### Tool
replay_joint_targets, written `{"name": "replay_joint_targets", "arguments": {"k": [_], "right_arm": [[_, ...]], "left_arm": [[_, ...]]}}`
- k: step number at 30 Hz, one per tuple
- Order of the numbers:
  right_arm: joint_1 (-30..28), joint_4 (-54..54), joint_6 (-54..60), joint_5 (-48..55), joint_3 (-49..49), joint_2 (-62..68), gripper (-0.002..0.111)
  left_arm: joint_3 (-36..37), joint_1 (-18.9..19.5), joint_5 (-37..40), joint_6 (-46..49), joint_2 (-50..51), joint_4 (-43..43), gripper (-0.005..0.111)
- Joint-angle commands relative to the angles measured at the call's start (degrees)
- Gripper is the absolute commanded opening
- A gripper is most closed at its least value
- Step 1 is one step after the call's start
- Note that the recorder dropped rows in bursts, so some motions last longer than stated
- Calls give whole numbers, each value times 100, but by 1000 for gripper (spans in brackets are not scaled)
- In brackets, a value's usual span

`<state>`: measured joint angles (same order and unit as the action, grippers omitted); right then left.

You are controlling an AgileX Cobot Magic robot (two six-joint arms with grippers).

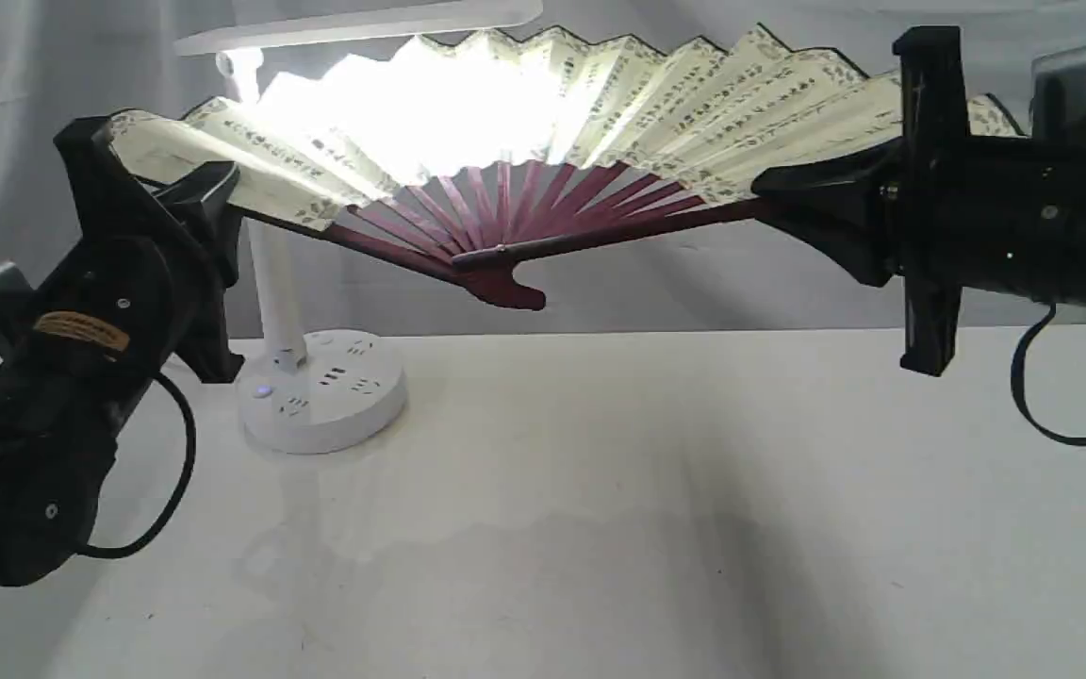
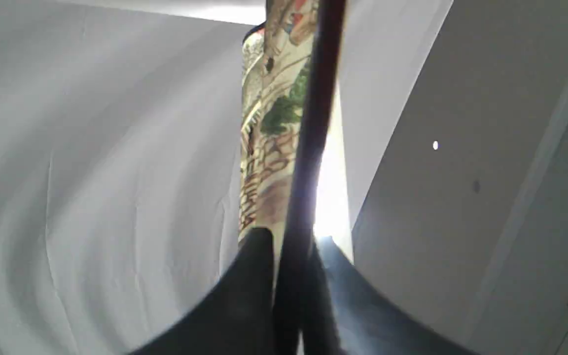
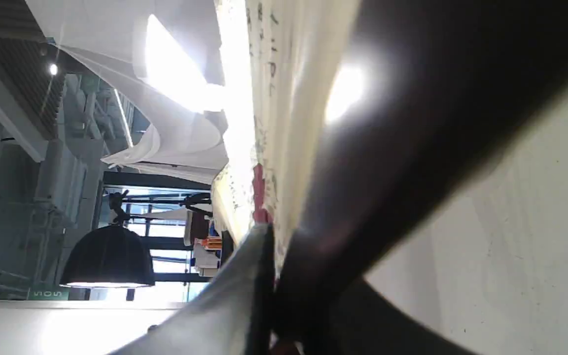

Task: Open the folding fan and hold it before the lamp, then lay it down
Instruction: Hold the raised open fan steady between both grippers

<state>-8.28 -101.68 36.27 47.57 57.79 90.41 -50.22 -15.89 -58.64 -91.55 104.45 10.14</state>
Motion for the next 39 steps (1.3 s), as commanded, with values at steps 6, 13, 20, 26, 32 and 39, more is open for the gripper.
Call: {"name": "replay_joint_targets", "arguments": {"k": [6,13,20,26,32,39], "right_arm": [[-164,174,388,-494,-33,-2,0],[-164,174,388,-494,-33,-2,0],[-164,174,401,-476,-33,-2,0],[-164,174,412,-476,-33,-2,0],[-164,174,412,-465,-33,-2,0],[-164,174,398,-465,-33,-2,0]], "left_arm": [[-61,263,-566,-278,-115,2075,0],[-61,263,-566,-278,-115,2075,0],[-61,263,-566,-278,-115,2075,0],[-61,263,-566,-290,-115,2052,0],[-61,263,-566,-290,-115,2039,0],[-46,263,-458,-290,-115,1908,0]]}}
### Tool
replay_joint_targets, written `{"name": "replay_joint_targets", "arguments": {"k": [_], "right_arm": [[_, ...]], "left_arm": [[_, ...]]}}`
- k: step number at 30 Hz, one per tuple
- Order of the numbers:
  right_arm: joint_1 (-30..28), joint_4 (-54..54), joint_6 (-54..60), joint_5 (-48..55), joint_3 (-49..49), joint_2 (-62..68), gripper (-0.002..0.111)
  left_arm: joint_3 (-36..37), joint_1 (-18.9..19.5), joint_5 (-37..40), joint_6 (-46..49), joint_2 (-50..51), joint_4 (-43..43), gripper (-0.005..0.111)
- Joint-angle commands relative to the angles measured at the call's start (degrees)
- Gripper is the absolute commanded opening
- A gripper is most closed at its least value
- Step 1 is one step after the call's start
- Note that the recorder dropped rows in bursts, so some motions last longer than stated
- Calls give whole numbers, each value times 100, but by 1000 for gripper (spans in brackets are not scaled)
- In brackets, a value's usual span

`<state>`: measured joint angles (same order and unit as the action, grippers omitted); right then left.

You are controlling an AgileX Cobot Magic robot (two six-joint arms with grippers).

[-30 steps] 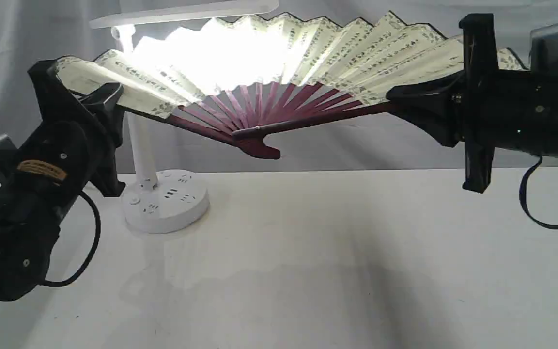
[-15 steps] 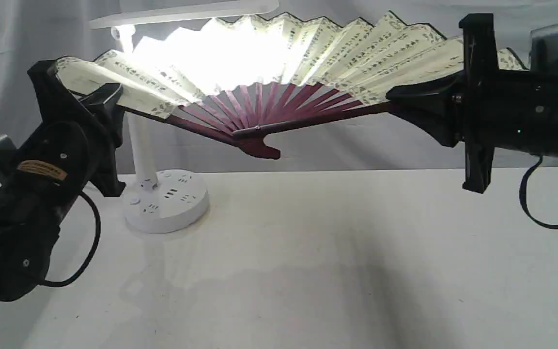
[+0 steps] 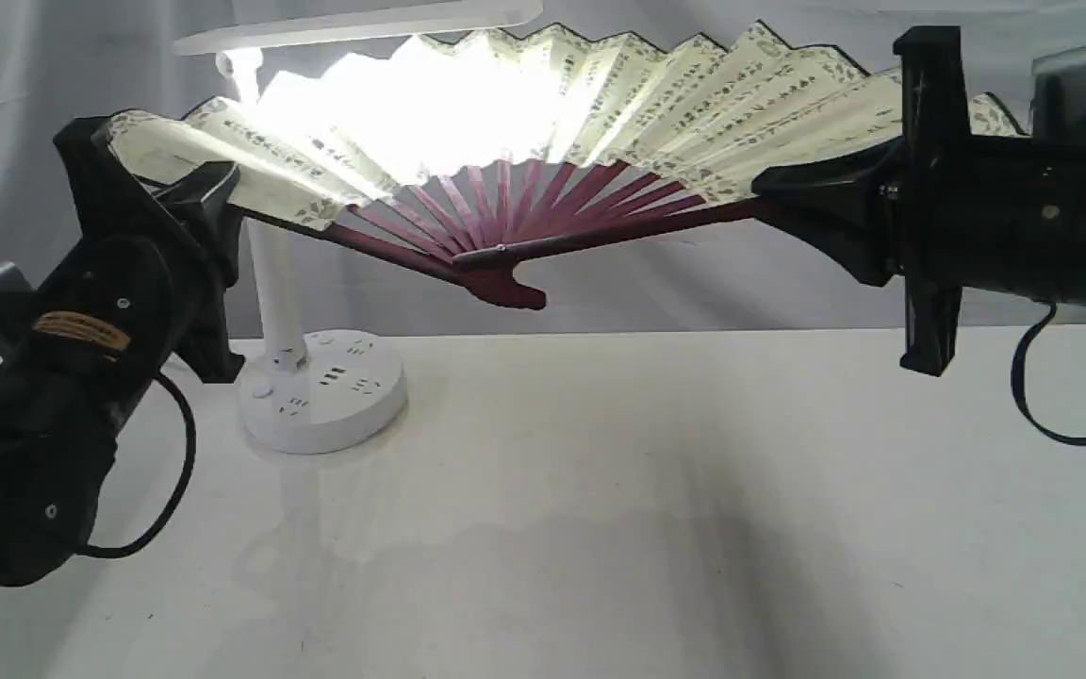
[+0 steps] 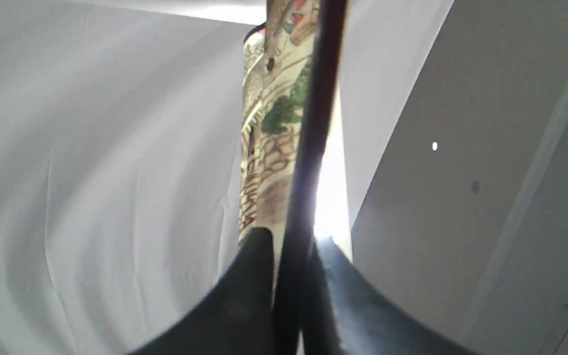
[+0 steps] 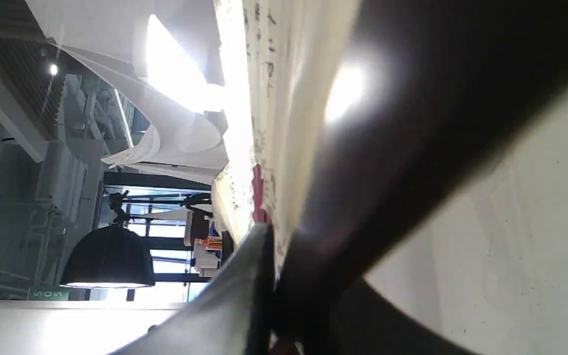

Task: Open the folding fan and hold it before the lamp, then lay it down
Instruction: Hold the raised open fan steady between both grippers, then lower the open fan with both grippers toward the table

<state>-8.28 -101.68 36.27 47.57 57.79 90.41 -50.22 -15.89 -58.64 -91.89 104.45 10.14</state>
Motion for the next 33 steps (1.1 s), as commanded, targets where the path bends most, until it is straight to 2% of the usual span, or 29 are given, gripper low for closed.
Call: {"name": "replay_joint_targets", "arguments": {"k": [1,13,21,25,30,33], "right_arm": [[-164,174,398,-465,-33,-2,0],[-199,188,326,-465,-538,-2,0],[-933,174,511,293,-1104,-2,0],[-1238,174,733,524,-1342,-2,0],[-1484,174,908,575,-1621,-2,0],[-1700,174,998,655,-1794,-2,0]], "left_arm": [[-19,263,-425,-256,-115,1908,0],[489,263,-378,-747,-115,1022,0],[663,199,-57,-817,-115,481,0],[663,-102,37,-749,-115,832,0],[663,-648,595,-144,-115,1610,0],[663,-934,642,81,-115,1991,0]]}}
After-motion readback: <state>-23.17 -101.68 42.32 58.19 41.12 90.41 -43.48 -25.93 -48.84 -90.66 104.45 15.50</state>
